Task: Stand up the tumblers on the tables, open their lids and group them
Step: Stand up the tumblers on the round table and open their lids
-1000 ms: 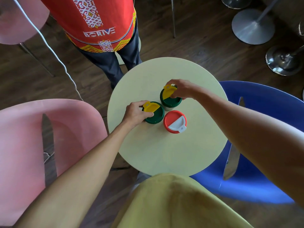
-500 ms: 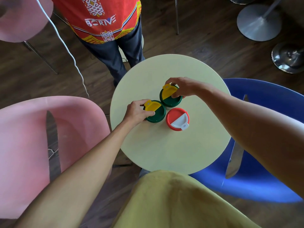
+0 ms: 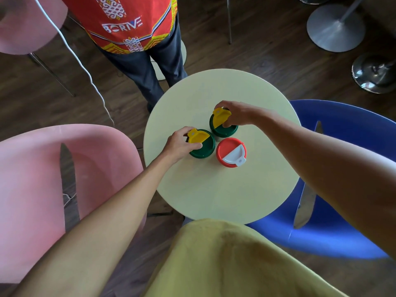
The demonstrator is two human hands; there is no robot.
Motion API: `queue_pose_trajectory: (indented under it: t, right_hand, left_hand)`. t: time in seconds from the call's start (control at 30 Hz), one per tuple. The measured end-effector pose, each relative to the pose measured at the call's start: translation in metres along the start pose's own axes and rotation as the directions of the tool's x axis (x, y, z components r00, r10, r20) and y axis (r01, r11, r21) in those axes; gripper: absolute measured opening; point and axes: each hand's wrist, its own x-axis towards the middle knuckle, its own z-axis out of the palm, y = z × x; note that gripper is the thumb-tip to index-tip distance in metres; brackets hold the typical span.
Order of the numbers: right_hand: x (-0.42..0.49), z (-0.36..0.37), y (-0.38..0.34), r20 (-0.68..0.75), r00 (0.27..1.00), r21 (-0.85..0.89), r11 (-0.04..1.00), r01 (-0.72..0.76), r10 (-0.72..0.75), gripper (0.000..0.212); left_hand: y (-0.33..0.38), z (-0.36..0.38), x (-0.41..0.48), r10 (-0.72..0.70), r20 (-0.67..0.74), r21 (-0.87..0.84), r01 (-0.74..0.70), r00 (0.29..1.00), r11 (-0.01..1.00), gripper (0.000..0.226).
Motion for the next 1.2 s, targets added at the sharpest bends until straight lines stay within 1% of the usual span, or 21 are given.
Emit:
queue_pose_trajectory:
  t: [0.07,0.13,0.23,0.33,0.4,0.5,0.6,0.73,0.83,1.0,1.13,1.2]
  right_hand:
    - [-0.006,0.004,-0.001,-0.028,0.999,0.053,0.998,-0.02,0.021,0.069]
    - [-0.016,0.006,-0.002,-0.105,0.994,0.136,0.99,-0.023,0.037,0.068]
    - [-0.035,0.01,-0.004,-0.275,0.956,0.24,0.97,-0.035,0.103,0.059]
    - [-0.058,0.019,0.0,-0.407,0.89,0.346,0.936,-0.057,0.205,0.048]
    - [-0.078,0.027,0.004,-0.435,0.858,0.449,0.892,-0.057,0.274,0.042]
    - [-0.113,0.042,0.017,-0.46,0.801,0.585,0.809,-0.052,0.384,0.037]
    - [-0.157,0.056,0.035,-0.504,0.722,0.632,0.772,-0.065,0.474,0.036]
    - [-0.223,0.073,0.074,-0.54,0.613,0.69,0.72,-0.07,0.577,0.036]
    - [-0.281,0.085,0.117,-0.543,0.526,0.748,0.662,-0.051,0.655,0.036]
    - [-0.39,0.104,0.21,-0.56,0.39,0.786,0.618,-0.029,0.731,0.033]
    - [-0.474,0.109,0.288,-0.55,0.34,0.801,0.597,-0.044,0.763,0.031]
    - [-0.514,0.104,0.321,-0.559,0.309,0.797,0.601,-0.055,0.769,0.029]
  left_hand:
    - [0.004,-0.002,-0.003,0.016,-0.008,0.024,-0.016,1.0,1.0,0.062]
    - [0.01,-0.006,-0.006,0.052,-0.074,0.067,-0.047,0.996,0.997,0.057]
    - [0.021,-0.011,-0.009,0.208,-0.202,0.196,-0.168,0.957,0.966,0.042]
    - [0.038,-0.012,-0.012,0.372,-0.215,0.33,-0.292,0.903,0.898,0.032]
    - [0.053,-0.006,-0.014,0.463,-0.166,0.41,-0.366,0.871,0.835,0.03]
    - [0.077,0.017,-0.022,0.56,-0.028,0.473,-0.482,0.828,0.737,0.029]
    - [0.102,0.048,-0.038,0.588,0.09,0.488,-0.55,0.804,0.678,0.031]
    - [0.133,0.105,-0.067,0.632,0.258,0.45,-0.67,0.731,0.591,0.033]
    - [0.157,0.164,-0.094,0.647,0.34,0.452,-0.722,0.682,0.524,0.035]
    - [0.205,0.294,-0.158,0.689,0.444,0.401,-0.815,0.573,0.418,0.028]
    - [0.246,0.397,-0.21,0.704,0.481,0.37,-0.849,0.522,0.377,0.028]
    - [0.269,0.438,-0.233,0.702,0.497,0.367,-0.857,0.51,0.362,0.028]
